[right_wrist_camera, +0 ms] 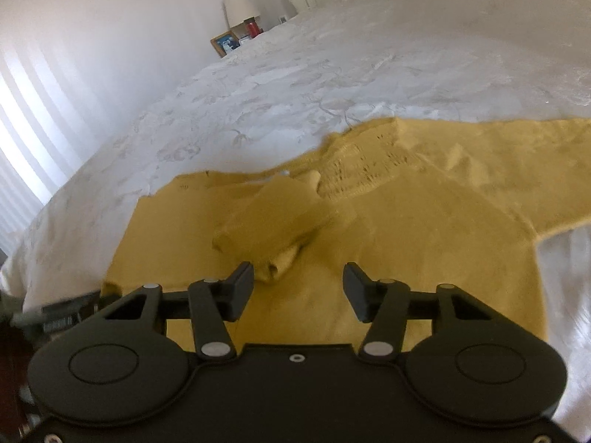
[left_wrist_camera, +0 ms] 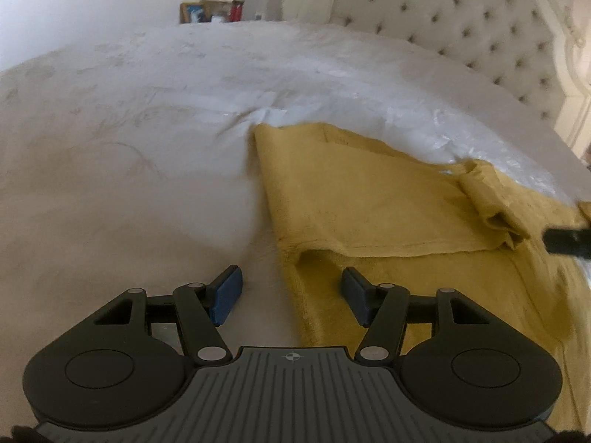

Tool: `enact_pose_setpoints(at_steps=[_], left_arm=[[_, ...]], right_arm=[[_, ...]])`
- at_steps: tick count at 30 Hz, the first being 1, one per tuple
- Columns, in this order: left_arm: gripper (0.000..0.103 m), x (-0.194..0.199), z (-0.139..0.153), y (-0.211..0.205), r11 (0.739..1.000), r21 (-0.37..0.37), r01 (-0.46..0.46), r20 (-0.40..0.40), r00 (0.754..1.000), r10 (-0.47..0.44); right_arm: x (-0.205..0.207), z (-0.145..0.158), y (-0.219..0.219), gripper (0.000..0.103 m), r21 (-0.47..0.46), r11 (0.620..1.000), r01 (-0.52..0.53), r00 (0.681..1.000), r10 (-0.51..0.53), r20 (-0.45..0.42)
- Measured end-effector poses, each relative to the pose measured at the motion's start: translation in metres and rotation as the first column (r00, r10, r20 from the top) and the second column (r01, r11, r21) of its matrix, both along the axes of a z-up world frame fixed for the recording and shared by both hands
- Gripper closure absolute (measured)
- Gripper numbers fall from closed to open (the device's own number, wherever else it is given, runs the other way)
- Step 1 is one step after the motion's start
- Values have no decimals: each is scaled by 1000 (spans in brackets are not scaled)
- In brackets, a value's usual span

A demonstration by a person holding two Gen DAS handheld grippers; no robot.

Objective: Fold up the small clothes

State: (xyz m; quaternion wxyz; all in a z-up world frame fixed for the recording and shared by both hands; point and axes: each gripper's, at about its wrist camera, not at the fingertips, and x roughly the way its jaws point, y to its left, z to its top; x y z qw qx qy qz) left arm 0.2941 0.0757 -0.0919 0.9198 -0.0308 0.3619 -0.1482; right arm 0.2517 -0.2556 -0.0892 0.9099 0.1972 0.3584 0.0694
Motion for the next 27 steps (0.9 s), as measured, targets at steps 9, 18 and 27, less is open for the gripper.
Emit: enact_pose_setpoints(at_steps=[9,18,27], left_arm=[[42,-12,-14,1,998,-62,12,45,999,-10],[36,-13,-12,4,995,-92,28,30,999,-26],[35,-13,-14,2,996,-80,35,33,999,-33]], right_arm=[[36,-10,0,42,94,994,48,996,-41,-74],[44,6,22,87,-109,994,-2,999,-2,-44],[47,29,-24,87,-379,921,94,993,-112,-26]])
